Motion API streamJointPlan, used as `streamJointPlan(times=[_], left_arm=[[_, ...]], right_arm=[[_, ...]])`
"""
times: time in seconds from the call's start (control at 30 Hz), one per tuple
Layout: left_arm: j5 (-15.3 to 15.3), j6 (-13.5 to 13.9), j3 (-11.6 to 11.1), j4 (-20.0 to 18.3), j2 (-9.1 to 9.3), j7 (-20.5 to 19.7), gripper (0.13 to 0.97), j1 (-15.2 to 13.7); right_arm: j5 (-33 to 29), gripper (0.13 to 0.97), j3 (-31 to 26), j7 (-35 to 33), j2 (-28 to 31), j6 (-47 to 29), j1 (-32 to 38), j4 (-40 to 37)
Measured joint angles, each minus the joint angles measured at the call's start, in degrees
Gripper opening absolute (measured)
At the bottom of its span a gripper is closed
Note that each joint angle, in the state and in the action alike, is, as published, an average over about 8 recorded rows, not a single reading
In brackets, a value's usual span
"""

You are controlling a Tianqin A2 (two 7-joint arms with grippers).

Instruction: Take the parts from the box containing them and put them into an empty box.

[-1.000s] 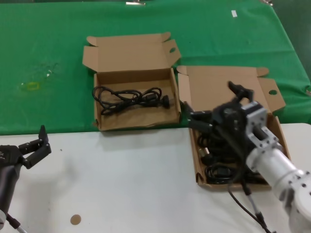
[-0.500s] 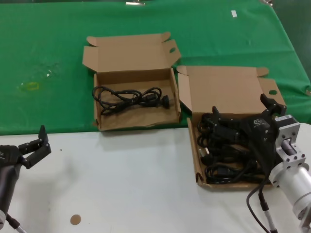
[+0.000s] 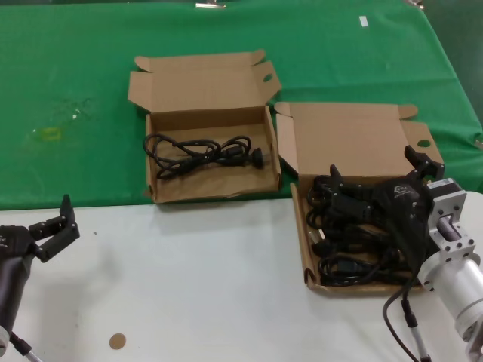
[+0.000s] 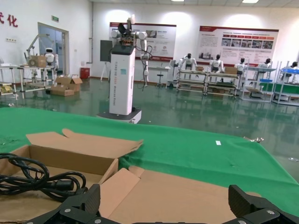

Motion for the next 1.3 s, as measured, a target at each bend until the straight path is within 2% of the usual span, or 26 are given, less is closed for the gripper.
streamJointPlan(times=[1.3], left_arm=[[0.0, 0.0, 0.0, 0.0, 0.0, 0.0, 0.966, 0.0]], right_arm=[[0.0, 0.966, 0.0, 0.0, 0.0, 0.0, 0.0, 0.0]])
